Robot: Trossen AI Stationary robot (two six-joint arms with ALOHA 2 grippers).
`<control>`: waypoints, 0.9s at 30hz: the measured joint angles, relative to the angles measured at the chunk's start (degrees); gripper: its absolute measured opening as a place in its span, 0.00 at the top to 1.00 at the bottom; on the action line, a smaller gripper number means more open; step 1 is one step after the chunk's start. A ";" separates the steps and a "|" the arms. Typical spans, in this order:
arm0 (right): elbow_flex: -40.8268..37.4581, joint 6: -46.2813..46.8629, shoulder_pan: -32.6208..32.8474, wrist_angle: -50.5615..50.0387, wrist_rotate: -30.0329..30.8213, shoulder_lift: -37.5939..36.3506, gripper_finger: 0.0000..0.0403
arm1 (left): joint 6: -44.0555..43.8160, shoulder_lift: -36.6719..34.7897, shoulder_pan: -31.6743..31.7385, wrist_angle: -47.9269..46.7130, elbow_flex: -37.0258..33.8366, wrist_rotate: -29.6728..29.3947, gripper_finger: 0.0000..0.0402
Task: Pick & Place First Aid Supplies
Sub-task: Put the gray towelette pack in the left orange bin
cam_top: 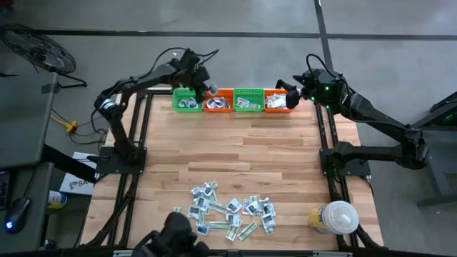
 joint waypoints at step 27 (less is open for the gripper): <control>0.00 0.56 -0.07 -0.04 0.99 0.00 0.38 | 6.67 14.65 -5.65 -19.54 18.02 -11.62 1.00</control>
